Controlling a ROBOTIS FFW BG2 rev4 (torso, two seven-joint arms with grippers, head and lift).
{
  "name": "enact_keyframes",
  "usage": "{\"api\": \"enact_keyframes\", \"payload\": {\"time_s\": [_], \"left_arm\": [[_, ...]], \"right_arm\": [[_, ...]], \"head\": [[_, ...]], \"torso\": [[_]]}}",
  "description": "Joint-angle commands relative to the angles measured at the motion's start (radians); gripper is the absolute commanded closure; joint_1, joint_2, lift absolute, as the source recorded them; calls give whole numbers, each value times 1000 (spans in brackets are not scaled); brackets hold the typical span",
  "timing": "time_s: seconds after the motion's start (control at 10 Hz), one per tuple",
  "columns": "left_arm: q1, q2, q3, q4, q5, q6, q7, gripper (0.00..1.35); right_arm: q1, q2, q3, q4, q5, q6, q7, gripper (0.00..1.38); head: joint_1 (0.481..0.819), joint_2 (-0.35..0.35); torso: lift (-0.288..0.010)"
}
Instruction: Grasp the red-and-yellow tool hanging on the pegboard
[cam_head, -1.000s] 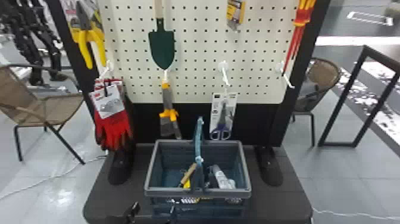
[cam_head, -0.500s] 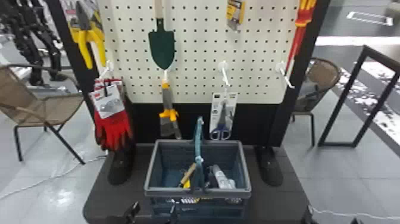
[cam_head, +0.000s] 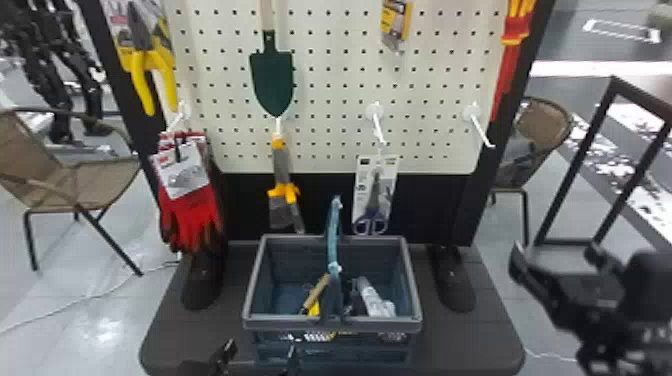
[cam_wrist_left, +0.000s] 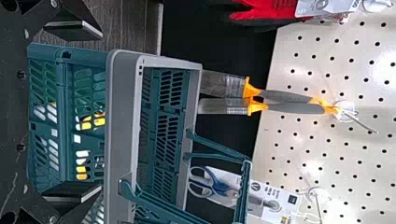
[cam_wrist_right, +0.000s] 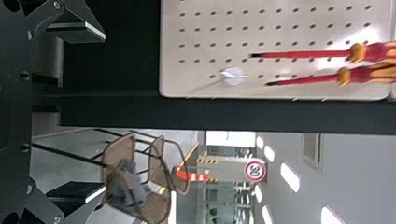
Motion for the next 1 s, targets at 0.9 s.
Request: {"api": "enact_keyframes", "payload": {"time_s": [0.9], "left_arm": [[-41,26,-33,-6,-12,76,0,165]], "right_arm": [[-545,55,113,-184,162,548,97,168]], "head": [[549,0]], "torso": [[-100]]}}
